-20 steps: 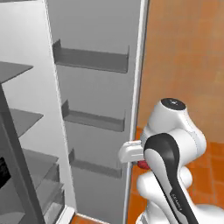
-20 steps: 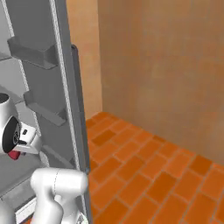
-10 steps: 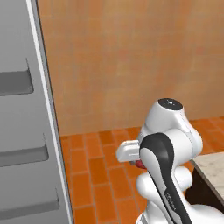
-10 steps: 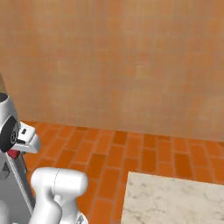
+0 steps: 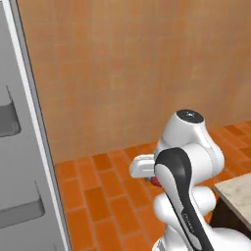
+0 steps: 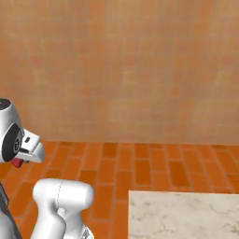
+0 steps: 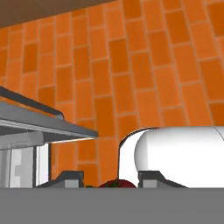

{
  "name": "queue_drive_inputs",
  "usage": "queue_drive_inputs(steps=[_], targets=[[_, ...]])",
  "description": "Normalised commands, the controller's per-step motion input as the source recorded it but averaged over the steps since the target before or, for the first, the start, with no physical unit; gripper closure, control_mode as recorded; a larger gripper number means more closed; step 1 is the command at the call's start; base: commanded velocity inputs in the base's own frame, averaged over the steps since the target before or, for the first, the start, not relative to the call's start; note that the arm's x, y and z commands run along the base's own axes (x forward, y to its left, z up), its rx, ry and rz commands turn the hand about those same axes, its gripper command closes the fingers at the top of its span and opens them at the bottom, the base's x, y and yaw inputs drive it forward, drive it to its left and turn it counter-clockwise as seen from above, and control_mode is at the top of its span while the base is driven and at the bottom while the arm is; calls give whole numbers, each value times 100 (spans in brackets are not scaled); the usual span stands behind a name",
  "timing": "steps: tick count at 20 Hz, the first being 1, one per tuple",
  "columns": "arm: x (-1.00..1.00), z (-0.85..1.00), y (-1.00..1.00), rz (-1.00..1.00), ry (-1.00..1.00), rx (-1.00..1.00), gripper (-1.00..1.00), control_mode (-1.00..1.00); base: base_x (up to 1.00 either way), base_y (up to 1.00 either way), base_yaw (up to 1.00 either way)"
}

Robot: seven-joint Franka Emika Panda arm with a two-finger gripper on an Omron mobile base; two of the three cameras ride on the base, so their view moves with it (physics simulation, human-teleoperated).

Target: Take the strawberry from the fridge and place it on top of the pancake, located on the dining counter.

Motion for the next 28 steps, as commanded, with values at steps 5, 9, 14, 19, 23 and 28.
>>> queue_drive_inputs(steps=[5, 9, 14, 19, 23, 28], targets=[[0, 0, 0, 0, 0, 0, 100, 100, 100, 0, 0], [0, 0, 0, 0, 0, 0, 100, 100, 100, 5, 0], [0, 0, 0, 0, 0, 0, 100, 100, 100, 6, -5], [0, 0, 0, 0, 0, 0, 100, 100, 100, 0, -26], [0, 0, 0, 0, 0, 0, 100, 100, 91, -12, -53], [0, 0, 0, 0, 0, 0, 100, 100, 47, -29, -71]])
